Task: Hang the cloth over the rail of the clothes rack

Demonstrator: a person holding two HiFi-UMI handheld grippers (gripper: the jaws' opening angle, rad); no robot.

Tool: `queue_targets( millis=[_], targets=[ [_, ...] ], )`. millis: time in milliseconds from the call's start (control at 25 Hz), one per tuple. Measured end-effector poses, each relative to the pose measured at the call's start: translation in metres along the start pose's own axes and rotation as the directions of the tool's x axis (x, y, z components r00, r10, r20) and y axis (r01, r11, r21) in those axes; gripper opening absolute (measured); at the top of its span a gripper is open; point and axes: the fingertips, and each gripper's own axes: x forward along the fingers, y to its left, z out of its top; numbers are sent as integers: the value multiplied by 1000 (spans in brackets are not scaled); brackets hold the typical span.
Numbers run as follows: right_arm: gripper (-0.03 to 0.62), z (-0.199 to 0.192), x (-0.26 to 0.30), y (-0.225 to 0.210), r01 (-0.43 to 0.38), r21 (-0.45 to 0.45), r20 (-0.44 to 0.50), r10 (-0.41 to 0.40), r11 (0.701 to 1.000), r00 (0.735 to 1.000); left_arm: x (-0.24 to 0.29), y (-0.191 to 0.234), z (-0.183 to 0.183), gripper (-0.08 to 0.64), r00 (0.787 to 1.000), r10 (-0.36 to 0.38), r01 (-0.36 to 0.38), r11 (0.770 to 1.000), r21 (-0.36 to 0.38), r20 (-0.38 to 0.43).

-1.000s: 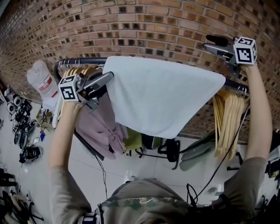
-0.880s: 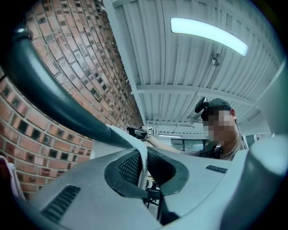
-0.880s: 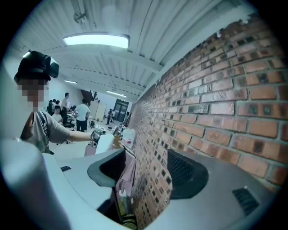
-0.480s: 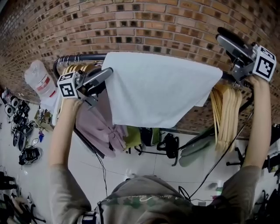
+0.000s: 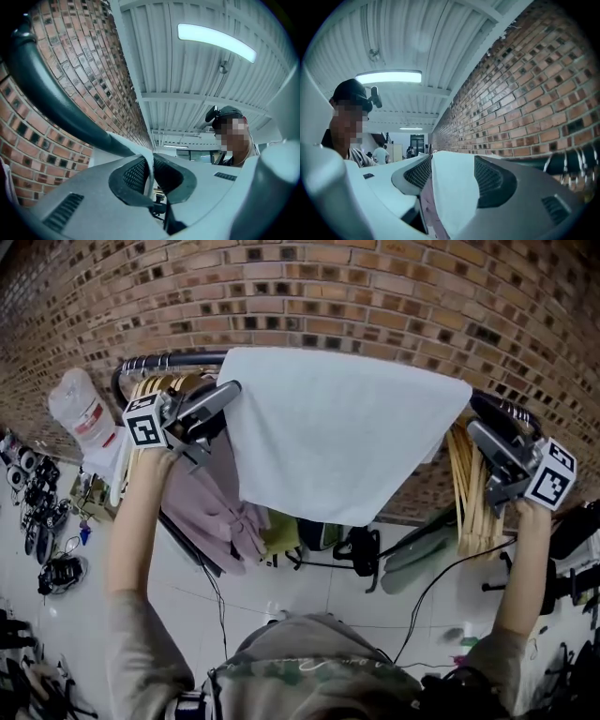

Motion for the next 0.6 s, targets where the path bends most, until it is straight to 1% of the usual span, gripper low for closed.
queue_targets(
  millis=[120,200,280,480,600],
  targets=[
    [296,-28,-4,-8,22,74,-2,-22,997,1000,0,0,-1,18,1000,0,0,1000,-11,1],
    [296,-40,-3,-14,32,107,-12,-31,994,999,0,0,-2,18,1000,1,-1,1000,-7,-6],
    [296,-48,-2,-19,39,116,-28,-36,993,999,2,1,-2,18,1000,-2,1,1000,-4,-11],
    [296,-67,5,-30,55,103,-105,-44,993,993,4,2,-3,18,1000,0,0,1000,-7,-20],
    [296,-68,2,-39,68,113,-101,-57,991,993,2,3,-4,18,1000,7,-7,1000,-9,-19]
  ],
)
